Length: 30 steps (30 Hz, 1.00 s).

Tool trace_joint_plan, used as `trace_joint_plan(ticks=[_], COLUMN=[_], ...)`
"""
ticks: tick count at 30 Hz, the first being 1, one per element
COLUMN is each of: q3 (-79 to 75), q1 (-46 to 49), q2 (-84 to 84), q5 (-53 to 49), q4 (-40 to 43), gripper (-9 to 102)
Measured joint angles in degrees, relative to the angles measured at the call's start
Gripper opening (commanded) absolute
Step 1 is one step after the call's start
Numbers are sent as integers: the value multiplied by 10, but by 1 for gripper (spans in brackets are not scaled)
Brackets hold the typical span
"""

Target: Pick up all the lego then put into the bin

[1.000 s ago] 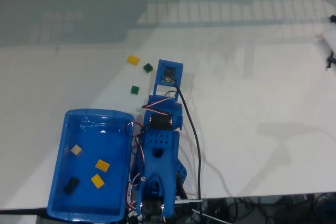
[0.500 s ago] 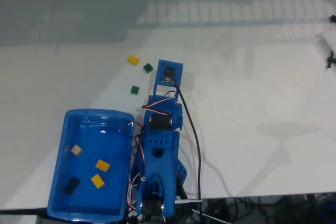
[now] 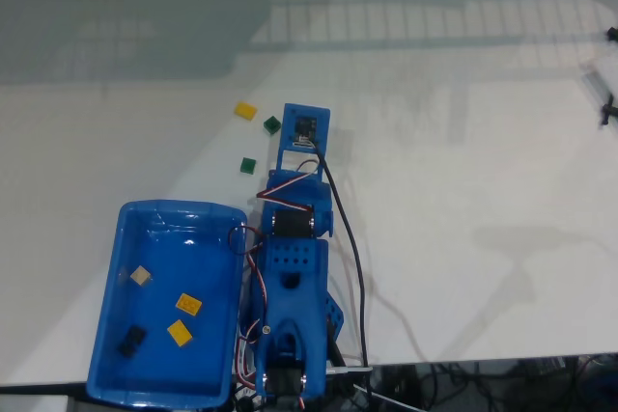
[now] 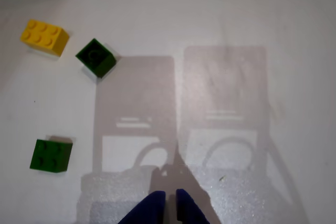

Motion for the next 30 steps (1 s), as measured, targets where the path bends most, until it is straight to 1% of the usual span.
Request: trace_joint_plan(ticks=[4, 6, 9, 11, 13, 16, 21, 25, 30], q3=[0, 0, 0, -2, -16, -61, -164, -207, -229], q1=[-4, -12, -42, -75, -112, -160, -191, -193, -178], q2=[0, 0, -8, -40, -109, -243, -439, -518, -565], q5=[-7, -13, -14, -1, 18, 73, 162, 171, 156], q4=[-34, -58, -112, -150, -184, -212, -220, -220, -213], gripper=[1, 3, 19, 24, 28, 30, 30, 30, 29])
